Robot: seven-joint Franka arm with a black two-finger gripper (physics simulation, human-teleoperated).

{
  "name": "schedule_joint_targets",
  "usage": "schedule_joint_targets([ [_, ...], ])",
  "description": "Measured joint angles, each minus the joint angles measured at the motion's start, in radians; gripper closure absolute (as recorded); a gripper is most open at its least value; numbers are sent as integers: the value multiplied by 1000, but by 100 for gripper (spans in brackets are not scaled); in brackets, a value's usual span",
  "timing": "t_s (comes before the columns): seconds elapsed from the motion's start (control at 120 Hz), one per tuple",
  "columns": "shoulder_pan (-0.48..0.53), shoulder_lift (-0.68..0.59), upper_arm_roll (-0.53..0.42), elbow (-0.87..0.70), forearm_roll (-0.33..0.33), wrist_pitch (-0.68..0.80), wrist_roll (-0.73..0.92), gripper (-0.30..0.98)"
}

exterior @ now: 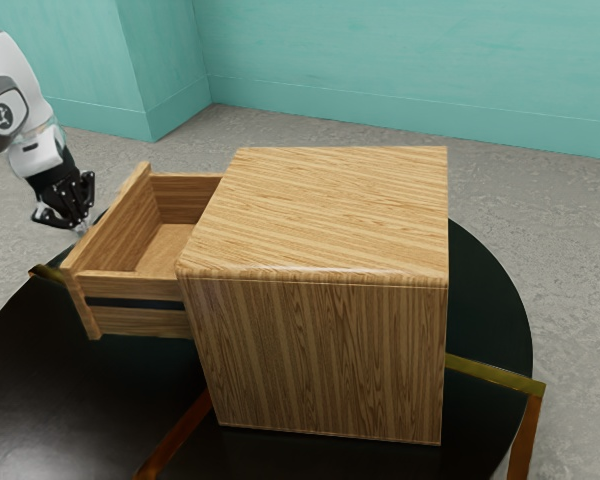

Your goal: Push the drawer handle with one arm to close the drawer

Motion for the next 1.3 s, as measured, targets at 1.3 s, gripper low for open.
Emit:
schedule_joint_targets([
  [1.3, 14, 90, -283, 49, -240, 129, -124, 79],
])
